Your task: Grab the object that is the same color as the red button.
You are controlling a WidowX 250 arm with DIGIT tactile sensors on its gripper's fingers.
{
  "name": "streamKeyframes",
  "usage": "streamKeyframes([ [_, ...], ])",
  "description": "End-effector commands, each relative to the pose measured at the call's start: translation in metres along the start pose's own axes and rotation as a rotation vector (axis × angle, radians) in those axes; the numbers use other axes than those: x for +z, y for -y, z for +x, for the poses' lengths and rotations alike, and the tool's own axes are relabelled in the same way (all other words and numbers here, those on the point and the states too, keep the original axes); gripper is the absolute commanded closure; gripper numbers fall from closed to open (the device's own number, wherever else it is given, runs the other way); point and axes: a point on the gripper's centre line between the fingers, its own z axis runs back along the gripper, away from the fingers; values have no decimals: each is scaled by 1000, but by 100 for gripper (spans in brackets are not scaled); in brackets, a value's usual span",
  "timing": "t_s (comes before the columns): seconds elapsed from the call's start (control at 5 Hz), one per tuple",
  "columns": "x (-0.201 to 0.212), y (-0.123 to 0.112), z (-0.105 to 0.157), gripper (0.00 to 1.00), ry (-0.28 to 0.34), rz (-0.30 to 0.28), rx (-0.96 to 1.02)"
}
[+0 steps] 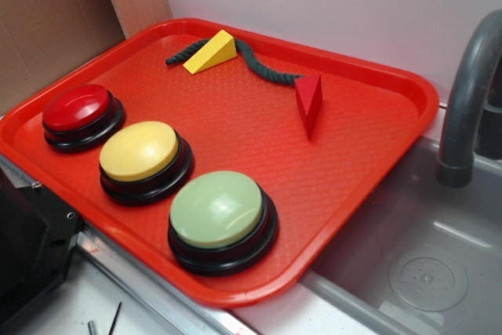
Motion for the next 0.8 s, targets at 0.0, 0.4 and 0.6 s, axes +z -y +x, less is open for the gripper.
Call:
streamKeyframes([
  [0.0, 0, 0, 0, 0, 0, 0, 0],
  [0.4, -22, 8, 29, 0, 30, 1, 120],
  [0.6, -47, 20, 54, 0, 64, -17, 249],
])
